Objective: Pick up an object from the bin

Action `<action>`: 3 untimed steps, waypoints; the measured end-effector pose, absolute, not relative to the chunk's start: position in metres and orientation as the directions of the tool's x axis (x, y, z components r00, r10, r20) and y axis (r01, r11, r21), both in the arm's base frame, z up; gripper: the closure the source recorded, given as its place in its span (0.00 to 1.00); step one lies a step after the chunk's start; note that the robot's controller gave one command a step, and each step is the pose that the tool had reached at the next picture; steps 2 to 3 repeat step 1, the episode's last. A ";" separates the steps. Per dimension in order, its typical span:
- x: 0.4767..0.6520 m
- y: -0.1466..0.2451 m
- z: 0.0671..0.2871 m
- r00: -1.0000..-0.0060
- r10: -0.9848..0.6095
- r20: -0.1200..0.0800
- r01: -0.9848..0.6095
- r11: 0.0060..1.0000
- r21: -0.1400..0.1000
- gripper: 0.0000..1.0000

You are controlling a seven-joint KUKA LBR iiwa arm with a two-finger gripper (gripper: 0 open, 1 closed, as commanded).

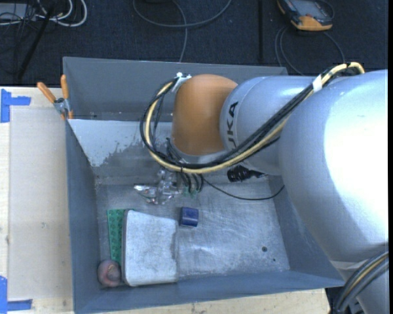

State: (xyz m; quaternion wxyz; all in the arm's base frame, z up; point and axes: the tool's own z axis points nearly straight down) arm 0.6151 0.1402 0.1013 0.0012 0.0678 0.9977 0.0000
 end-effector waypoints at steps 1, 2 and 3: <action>0.608 0.138 0.227 -0.998 -0.070 -0.008 -0.070 0.998 0.001 1.00; 0.608 0.138 0.227 -0.998 -0.070 -0.008 -0.070 0.998 0.001 1.00; 0.608 0.138 0.227 -0.998 -0.070 -0.008 -0.070 0.998 0.001 1.00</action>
Offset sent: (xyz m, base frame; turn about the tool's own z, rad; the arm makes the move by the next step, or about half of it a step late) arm -0.0089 -0.0028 0.1226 -0.2045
